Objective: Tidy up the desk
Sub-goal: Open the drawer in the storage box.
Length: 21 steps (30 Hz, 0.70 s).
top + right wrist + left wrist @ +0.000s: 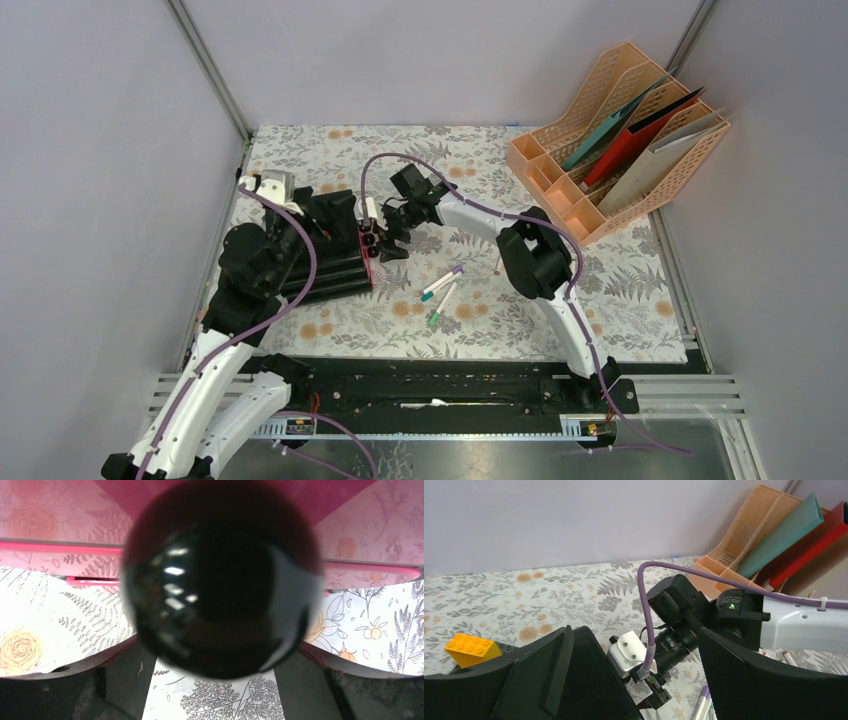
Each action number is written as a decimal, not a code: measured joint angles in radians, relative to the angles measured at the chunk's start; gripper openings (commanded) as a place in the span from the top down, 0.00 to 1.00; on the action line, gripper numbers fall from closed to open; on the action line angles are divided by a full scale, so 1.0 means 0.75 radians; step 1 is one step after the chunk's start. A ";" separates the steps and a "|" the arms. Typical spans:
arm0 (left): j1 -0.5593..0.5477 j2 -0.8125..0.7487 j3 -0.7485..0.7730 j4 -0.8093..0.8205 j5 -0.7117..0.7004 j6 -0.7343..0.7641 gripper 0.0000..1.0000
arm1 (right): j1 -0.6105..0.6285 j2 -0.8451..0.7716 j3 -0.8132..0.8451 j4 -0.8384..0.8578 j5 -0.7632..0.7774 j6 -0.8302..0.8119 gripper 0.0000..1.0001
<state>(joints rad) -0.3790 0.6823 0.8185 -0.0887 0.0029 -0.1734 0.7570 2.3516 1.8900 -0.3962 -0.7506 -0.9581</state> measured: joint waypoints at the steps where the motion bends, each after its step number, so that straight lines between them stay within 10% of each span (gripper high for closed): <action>1: 0.001 -0.018 -0.011 0.011 -0.021 -0.001 0.01 | 0.001 0.004 0.006 0.004 -0.001 0.015 0.16; 21: 0.011 -0.087 -0.037 0.053 -0.142 0.001 0.01 | 0.017 0.025 -0.022 0.202 0.008 0.347 0.31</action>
<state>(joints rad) -0.3706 0.6167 0.7910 -0.0490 -0.1040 -0.1730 0.7700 2.3703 1.8736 -0.2447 -0.7444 -0.6975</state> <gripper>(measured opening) 0.987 0.720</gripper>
